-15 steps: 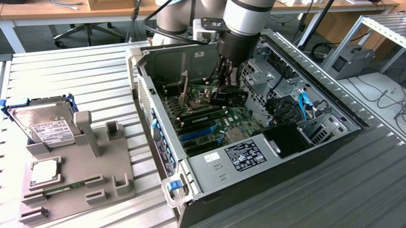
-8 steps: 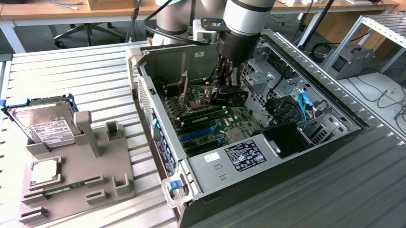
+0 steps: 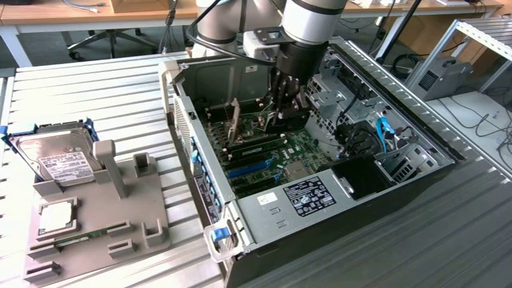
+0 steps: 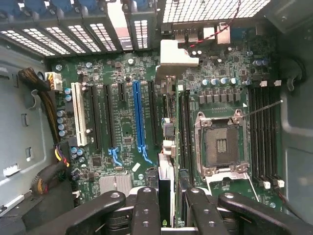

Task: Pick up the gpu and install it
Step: 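Insert the gpu into the slot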

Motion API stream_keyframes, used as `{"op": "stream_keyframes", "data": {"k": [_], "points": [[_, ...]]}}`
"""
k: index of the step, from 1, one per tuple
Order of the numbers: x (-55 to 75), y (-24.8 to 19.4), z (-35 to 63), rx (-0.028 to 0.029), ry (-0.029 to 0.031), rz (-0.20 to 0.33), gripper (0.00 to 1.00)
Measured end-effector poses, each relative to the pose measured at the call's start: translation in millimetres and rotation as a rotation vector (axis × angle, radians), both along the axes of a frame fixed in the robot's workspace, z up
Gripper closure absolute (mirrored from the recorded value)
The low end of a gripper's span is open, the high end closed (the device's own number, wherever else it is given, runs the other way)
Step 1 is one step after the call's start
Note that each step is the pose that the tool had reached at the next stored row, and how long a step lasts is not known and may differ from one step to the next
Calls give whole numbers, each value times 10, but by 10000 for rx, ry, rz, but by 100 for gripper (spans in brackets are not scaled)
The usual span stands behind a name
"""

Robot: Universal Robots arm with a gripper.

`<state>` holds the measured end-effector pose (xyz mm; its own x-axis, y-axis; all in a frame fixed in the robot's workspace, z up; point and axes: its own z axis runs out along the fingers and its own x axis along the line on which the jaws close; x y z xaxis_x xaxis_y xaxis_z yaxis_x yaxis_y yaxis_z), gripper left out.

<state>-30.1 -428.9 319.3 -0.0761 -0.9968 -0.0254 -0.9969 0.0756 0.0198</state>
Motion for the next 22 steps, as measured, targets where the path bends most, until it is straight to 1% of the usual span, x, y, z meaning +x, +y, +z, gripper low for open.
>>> {"op": "stream_keyframes", "data": {"k": [1,2,3,4,5,7,9,14,16,22], "points": [[0,0,0,1,0,412,74],[0,0,0,1,0,985,74],[0,-2,0,25,-1,1069,74],[-1,-13,0,379,-20,1060,74],[-1,-14,0,466,-25,1051,74],[-1,-14,0,468,-25,1051,74],[-6,-51,-8,469,-25,1051,74],[-12,-57,-9,469,-25,1052,74],[-58,-58,-36,469,-25,1051,74],[-59,-60,-41,470,-25,1051,74]]}}
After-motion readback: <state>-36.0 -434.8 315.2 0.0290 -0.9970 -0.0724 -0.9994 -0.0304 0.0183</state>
